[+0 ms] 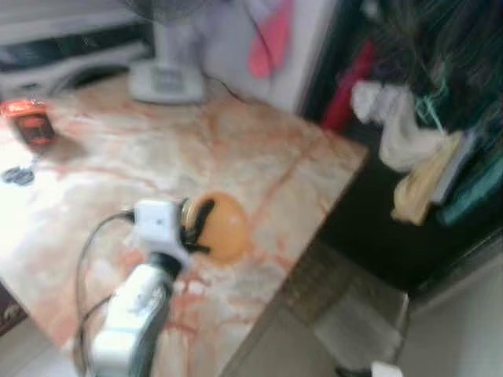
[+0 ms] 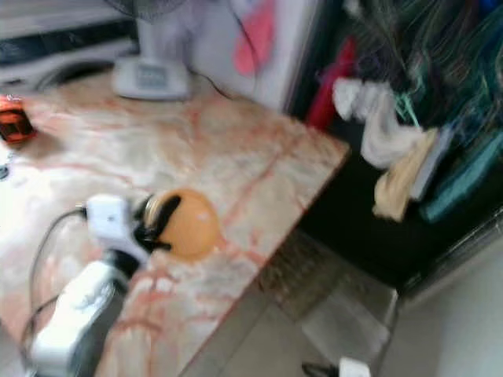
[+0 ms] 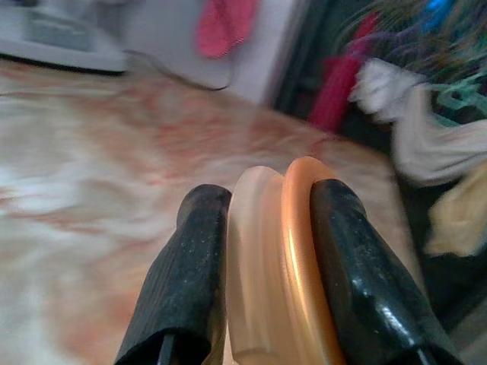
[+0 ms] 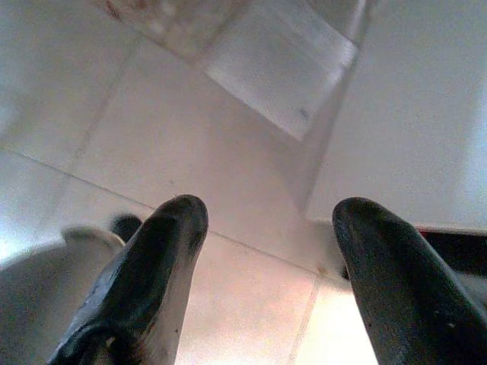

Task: Restocking fridge

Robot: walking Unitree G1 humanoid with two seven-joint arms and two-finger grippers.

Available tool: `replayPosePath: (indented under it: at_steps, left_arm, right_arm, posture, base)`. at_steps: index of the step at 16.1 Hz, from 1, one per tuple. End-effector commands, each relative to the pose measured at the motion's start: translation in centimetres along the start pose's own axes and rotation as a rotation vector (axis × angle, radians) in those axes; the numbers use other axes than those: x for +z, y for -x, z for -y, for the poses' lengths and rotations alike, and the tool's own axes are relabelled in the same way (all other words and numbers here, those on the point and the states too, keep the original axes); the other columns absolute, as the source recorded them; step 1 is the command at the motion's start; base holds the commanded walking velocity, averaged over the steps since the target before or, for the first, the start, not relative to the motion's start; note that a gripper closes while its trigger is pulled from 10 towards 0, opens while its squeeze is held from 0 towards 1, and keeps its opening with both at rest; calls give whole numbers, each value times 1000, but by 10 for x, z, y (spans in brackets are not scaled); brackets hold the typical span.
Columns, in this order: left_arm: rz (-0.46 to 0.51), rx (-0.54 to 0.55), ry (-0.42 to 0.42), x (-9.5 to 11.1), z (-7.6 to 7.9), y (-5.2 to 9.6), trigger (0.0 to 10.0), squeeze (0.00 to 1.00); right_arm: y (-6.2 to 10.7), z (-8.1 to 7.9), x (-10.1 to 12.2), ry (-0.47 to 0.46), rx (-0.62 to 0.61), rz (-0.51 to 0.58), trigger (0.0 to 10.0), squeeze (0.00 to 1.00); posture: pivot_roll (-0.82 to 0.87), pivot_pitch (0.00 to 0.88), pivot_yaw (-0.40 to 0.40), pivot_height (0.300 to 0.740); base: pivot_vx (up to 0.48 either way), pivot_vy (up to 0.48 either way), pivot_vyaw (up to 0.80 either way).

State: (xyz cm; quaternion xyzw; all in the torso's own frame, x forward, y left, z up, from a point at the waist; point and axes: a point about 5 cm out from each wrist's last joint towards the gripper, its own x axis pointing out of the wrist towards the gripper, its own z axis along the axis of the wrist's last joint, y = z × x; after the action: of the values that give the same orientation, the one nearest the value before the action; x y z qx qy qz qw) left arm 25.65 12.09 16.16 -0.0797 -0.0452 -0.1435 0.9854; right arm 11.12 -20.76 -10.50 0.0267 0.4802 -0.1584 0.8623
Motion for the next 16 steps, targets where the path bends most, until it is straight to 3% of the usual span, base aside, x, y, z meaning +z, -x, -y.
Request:
replayPosePath:
  at_steps: [1, 16]
  left_arm:
    - [31, -3, -17, 7, -1, 1, 10000, 0]
    - [35, 4, -13, 6, 0, 3, 10000, 0]
  right_arm:
    - [-2, 1, 10, 1, -2, 31, 10000, 0]
    - [-2, 3, 10, 5, -3, 33, 10000, 0]
  posture:
    - [83, 6, -125, 740]
    - [83, 16, -129, 740]
  base:
    - [0, 0, 0]
    - [0, 0, 0]
